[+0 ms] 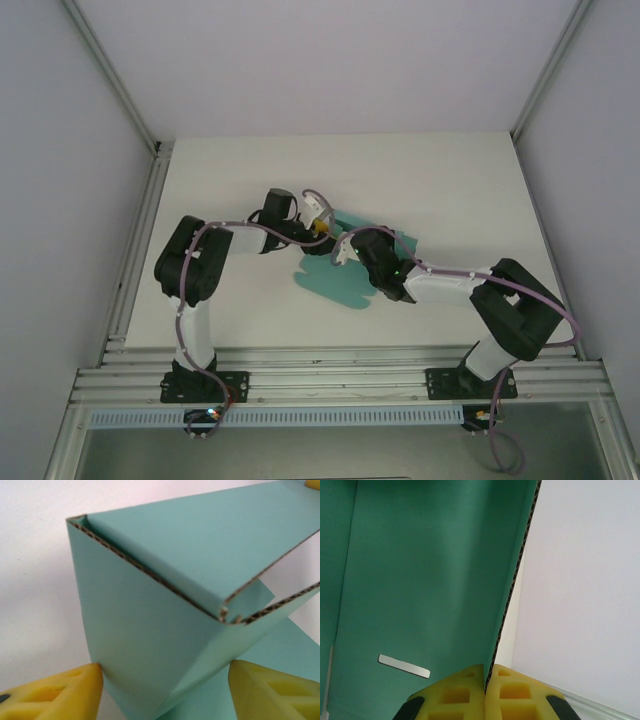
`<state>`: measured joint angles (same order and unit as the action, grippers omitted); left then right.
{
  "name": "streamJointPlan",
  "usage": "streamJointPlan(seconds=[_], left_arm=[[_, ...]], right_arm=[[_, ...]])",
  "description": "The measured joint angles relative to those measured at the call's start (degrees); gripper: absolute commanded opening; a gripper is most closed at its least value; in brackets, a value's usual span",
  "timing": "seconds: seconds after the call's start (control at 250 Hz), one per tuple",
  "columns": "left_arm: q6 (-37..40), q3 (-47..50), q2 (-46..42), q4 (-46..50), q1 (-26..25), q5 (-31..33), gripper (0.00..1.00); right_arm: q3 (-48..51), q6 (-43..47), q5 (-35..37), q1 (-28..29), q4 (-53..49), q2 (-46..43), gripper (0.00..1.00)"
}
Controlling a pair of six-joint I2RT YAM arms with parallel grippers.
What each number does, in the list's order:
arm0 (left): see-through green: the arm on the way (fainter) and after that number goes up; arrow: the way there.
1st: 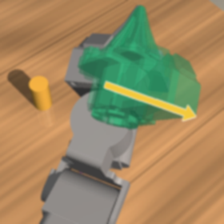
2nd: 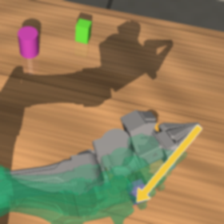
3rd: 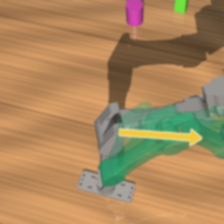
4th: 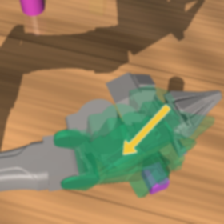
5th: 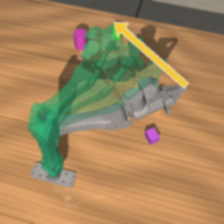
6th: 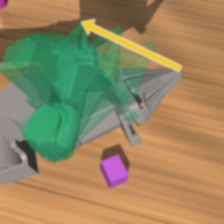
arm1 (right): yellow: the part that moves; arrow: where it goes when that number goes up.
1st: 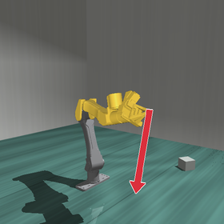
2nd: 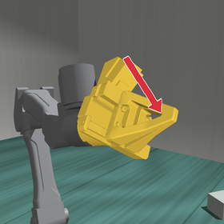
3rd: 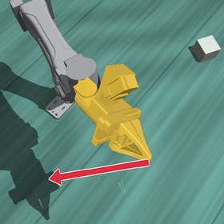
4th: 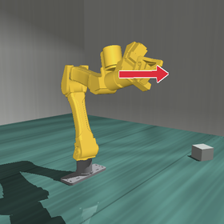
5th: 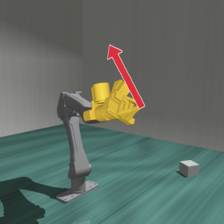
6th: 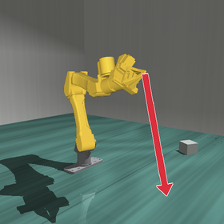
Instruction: Assemble paper box
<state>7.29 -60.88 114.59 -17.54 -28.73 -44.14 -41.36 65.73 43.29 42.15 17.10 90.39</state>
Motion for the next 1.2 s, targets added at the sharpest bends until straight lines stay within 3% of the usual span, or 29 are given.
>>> streamJointPlan(seconds=[0.1, 0.248, 0.407, 0.539, 0.735, 0.97, 1.018, 1.11, 1.158, 1.198], left_arm=[[-0.4, -0.7, 0.0, 0.6, -0.1, 0.5, 0.65], [-3.1, -1.9, 0.3, 0.9, -0.5, 2.9, 0.44], [-7.1, -2.0, 0.9, -1.4, -0.6, 3.9, 0.32], [-9.0, -1.0, 0.9, -4.3, -1.2, 8.3, 0.05], [-8.5, 1.0, -1.0, -6.6, -3.8, 19.1, 0.00], [-10.4, 1.1, -1.2, -8.0, -8.5, 32.9, 0.00], [-11.2, 1.2, -1.2, -8.3, -9.3, 35.2, 0.19], [-12.4, 2.2, -1.2, -10.3, -9.7, 36.6, 0.44], [-13.4, 3.5, -1.2, -12.4, -9.3, 35.9, 0.52], [-13.8, 4.3, -1.2, -13.8, -8.8, 34.8, 0.50]], right_arm=[[-0.2, -0.2, 0.0, 0.0, -0.5, 0.0, 0.00], [-0.3, -0.4, 0.1, 0.0, -0.9, 0.0, 0.00], [-0.3, -1.3, 0.5, -0.3, -1.1, 0.0, 0.00], [-0.3, -1.7, 0.9, -0.4, -1.2, 0.0, 0.00], [-0.4, -3.2, 0.7, -0.3, -1.8, -0.2, 0.00], [-0.7, -5.7, -0.2, -0.3, -4.2, -1.4, 0.00], [-0.7, -6.0, -0.2, -0.3, -4.6, -1.5, 0.00], [-0.7, -6.6, -1.2, -0.1, -5.6, -2.2, 0.00], [-0.8, -7.0, -2.1, 0.3, -6.0, -2.7, 0.00], [-0.8, -7.1, -2.6, 0.5, -6.5, -2.9, 0.00]])
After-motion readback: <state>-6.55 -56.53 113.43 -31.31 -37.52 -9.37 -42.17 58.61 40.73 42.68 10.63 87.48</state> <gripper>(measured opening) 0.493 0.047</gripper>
